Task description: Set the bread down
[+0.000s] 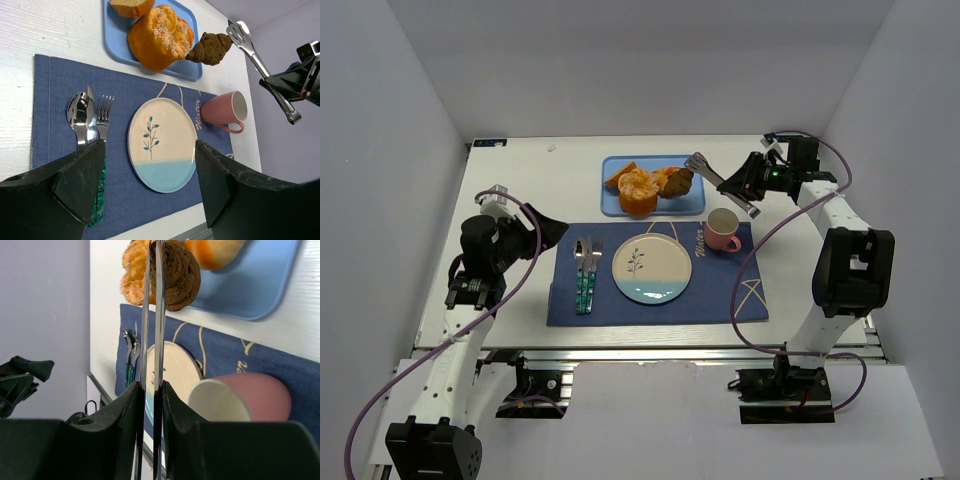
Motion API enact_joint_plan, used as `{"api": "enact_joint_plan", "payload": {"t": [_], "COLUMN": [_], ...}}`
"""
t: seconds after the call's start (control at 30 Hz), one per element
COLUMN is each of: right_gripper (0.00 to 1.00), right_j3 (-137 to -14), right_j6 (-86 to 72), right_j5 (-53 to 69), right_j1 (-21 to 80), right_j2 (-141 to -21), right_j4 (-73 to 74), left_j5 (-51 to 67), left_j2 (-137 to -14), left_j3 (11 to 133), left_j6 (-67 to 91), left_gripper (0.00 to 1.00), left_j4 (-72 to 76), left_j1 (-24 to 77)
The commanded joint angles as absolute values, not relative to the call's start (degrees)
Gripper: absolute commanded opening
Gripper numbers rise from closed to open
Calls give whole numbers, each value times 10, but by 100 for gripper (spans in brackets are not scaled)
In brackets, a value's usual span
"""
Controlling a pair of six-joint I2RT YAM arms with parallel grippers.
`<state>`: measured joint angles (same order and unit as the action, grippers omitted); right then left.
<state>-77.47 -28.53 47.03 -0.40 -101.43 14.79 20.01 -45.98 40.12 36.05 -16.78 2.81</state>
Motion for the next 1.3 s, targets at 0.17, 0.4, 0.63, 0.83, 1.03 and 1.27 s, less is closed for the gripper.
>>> {"api": "enact_joint_plan", "payload": {"t": [0.17,0.4,0.63,0.83,1.03,1.27], "right_gripper": [0,0,0,0,35,40], "right_j3": [-738,-639,-564,-540,-535,-542], "right_j6": [-284,-187,-156,-119,-114,-111], "right_j5": [557,562,530,500,487,482], "right_j1": [-3,61,112,134,142,142], "right_j2": [-910,-830,-816,-833,-830,-820], "right_j4": [156,225,239,253,247,243], "left_j5": [198,201,206,206,200,199], "left_j2": [-457,-460,-428,-396,-370,-356], "left_j3": [414,417,398,381,371,365], "left_j6": [360,353,359,366,373,378], "left_gripper": [82,82,82,82,82,82], "left_j4": [-162,-163,-172,-185,-201,-203], "left_j1": [30,30,30,30,30,30]}}
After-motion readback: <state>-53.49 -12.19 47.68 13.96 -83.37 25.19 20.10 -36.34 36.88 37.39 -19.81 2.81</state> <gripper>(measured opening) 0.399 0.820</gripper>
